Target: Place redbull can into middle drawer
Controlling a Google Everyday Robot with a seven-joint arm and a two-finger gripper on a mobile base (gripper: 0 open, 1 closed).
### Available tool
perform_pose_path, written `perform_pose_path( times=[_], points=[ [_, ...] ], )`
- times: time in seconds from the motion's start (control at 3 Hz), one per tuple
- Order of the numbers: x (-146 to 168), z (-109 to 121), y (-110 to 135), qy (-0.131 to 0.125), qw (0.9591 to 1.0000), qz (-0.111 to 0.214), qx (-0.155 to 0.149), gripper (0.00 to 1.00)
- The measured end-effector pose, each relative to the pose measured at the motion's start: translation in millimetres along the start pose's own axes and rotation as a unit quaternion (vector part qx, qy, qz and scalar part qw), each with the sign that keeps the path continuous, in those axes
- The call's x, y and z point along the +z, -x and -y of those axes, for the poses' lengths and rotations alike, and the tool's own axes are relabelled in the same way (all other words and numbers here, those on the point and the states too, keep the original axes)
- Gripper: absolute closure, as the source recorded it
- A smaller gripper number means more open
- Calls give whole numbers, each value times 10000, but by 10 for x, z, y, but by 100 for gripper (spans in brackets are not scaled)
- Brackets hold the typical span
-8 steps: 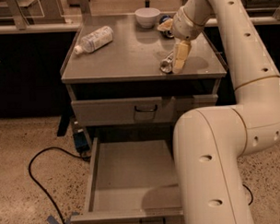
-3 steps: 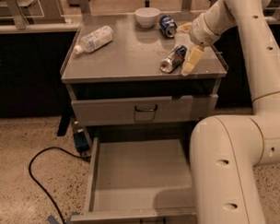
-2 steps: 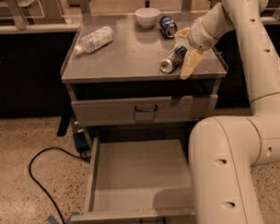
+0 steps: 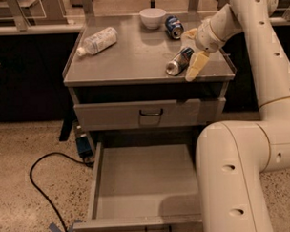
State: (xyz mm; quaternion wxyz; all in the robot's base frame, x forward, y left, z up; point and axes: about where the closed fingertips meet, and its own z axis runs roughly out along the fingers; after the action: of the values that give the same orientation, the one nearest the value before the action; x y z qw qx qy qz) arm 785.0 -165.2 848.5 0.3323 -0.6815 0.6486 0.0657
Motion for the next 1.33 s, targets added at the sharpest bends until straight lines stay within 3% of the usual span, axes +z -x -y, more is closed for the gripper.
perform_pose_path(
  times=[0.67,1.33],
  points=[
    [84,12,-57,-15,9998,11,202,0],
    [151,-114,147,356,9987,-52,356,0]
  ],
)
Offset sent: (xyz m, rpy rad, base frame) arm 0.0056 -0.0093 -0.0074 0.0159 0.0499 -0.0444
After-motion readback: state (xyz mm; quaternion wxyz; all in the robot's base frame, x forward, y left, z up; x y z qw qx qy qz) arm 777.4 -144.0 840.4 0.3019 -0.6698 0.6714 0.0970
